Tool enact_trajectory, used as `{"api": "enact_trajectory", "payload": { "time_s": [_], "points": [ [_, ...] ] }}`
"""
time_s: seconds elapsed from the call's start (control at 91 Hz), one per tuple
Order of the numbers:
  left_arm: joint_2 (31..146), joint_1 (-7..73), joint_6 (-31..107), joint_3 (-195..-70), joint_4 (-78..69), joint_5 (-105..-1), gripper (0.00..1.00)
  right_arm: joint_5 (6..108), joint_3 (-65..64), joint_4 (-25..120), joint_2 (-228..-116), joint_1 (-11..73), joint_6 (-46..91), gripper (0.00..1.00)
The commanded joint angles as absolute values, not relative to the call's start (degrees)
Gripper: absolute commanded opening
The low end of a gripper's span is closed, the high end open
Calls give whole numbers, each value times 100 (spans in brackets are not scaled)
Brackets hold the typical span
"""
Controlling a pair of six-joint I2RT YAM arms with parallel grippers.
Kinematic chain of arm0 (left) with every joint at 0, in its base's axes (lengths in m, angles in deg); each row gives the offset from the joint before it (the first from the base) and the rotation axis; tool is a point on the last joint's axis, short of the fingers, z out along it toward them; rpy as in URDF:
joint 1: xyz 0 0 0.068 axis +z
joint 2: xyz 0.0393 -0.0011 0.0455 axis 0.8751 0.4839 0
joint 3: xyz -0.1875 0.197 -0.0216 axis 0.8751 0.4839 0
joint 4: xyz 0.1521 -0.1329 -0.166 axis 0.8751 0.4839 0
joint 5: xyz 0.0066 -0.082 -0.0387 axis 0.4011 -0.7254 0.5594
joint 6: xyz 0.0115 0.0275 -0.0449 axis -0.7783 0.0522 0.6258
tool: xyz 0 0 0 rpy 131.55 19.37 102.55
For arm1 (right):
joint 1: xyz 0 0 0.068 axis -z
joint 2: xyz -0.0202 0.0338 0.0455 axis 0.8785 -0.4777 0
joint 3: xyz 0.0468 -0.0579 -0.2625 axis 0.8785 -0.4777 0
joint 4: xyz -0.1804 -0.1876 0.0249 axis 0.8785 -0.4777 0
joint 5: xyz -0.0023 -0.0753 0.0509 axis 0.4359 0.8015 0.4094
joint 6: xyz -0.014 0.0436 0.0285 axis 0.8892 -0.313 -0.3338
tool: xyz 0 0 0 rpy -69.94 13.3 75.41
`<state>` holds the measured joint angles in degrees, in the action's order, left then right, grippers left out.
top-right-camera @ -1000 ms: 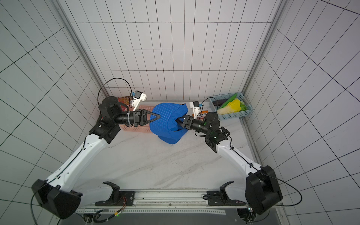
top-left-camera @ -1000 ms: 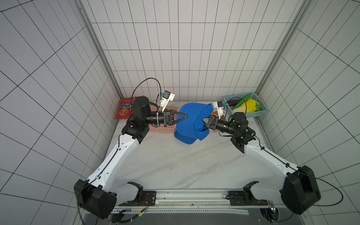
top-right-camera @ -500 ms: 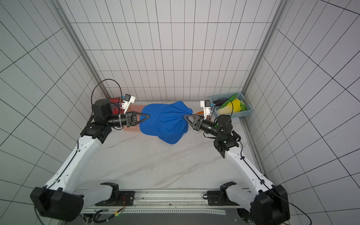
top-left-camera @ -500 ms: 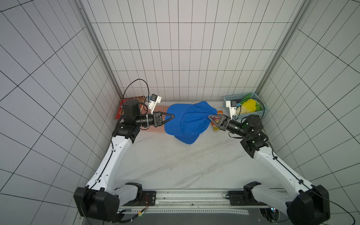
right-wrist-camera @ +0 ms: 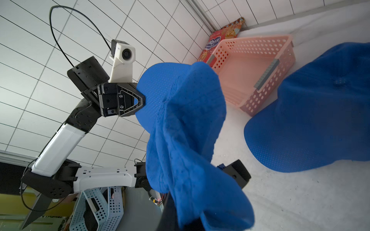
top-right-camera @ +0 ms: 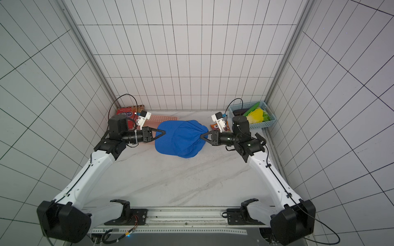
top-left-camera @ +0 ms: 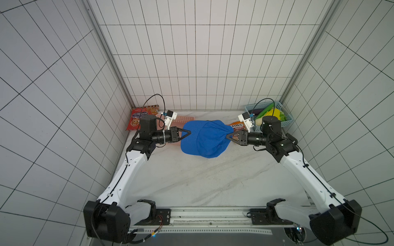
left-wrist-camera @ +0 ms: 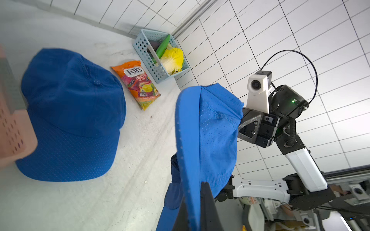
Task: Turn the baseball cap inside out
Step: Place the baseball cap at the center of the board.
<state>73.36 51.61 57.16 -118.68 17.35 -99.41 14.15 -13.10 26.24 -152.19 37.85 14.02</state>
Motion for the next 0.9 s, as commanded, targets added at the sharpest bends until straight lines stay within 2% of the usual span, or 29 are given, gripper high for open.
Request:
{"api": "enact_trajectory", "payload": {
  "time_s": [0.0, 0.286, 0.429, 0.583, 0.891],
  "points": [
    [7368, 5039, 6870, -11665, 973, -9188, 0, 1255, -890, 872, -15290, 3795, 2220, 0],
    [7786, 3796, 8568, -10830, 545, -8084, 0, 3351, -44, -1355, -15523, 3751, 2522, 0],
    [8291, 3112, 8941, -10898, 52, -7817, 0, 4221, 293, -2109, -15602, 3532, 2562, 0],
    [8770, 3007, 9191, -10917, 124, -7558, 0, 4468, 4, -2039, -15834, 3415, 2503, 0],
    [9071, 3085, 10471, -9871, -118, -7464, 2, 4964, 212, -1232, -17163, 2648, 2319, 0]
  ]
}}
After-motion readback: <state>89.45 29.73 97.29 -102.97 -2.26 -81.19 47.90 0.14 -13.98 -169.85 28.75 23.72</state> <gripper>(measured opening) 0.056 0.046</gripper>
